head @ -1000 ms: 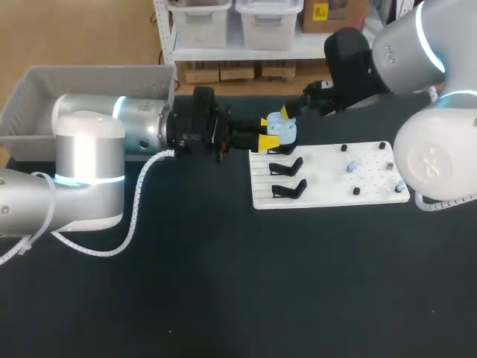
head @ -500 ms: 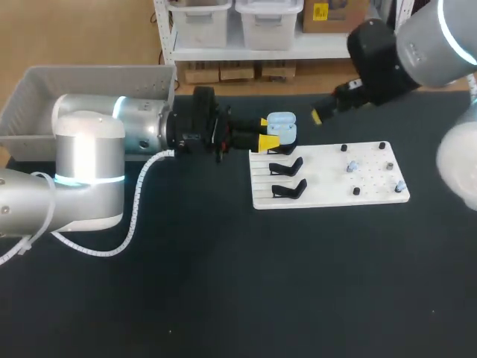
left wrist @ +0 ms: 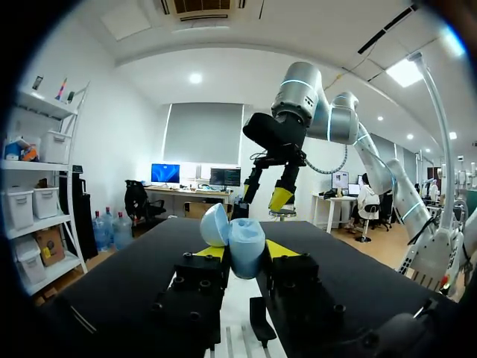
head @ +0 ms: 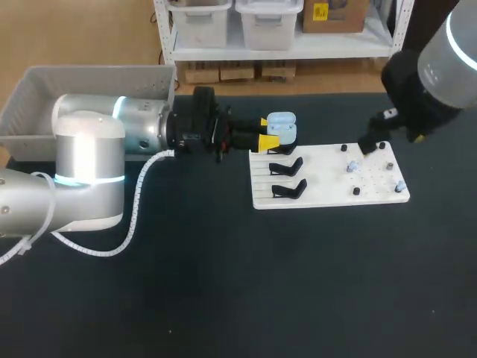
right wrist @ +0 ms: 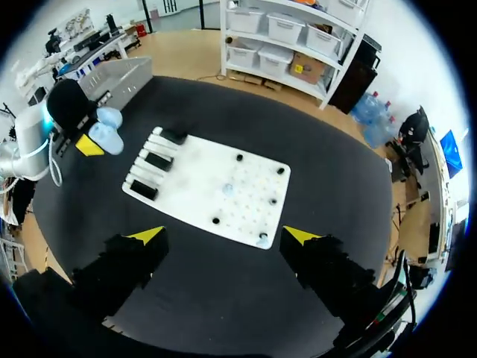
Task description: Pick up each earbud case from the left stands, insert the matching earbuds, close the lid, and place the case in the box.
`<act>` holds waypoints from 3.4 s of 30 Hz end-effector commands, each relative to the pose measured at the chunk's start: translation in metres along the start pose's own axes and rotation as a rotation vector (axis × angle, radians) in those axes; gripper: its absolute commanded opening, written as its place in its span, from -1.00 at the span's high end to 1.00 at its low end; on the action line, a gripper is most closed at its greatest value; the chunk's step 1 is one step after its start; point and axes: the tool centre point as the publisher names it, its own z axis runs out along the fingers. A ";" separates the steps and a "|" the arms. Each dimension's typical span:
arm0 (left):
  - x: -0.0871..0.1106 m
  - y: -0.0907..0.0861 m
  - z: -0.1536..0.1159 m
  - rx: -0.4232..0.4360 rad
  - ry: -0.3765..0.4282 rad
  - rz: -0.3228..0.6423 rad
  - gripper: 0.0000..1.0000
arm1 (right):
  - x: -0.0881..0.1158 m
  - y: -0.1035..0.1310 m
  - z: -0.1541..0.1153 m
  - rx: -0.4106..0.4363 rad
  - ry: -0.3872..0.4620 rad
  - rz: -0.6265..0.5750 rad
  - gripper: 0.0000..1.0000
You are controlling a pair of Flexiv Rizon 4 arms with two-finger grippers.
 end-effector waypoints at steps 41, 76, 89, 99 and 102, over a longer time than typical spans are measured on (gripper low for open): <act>0.001 0.000 0.000 -0.003 -0.004 0.003 1.00 | 0.051 -0.033 0.078 0.065 0.243 -0.166 -0.40; 0.001 0.000 0.000 -0.003 -0.004 0.003 1.00 | 0.052 -0.045 0.099 0.082 0.256 -0.167 0.05; 0.001 0.000 0.000 -0.003 -0.004 0.003 1.00 | 0.053 -0.047 0.102 0.111 0.244 -0.158 0.20; 0.001 0.000 0.000 -0.003 -0.004 0.003 1.00 | 0.053 -0.050 0.104 0.129 0.234 -0.154 0.31; 0.001 0.000 0.000 -0.003 -0.004 0.003 1.00 | 0.053 -0.050 0.104 0.131 0.232 -0.153 0.35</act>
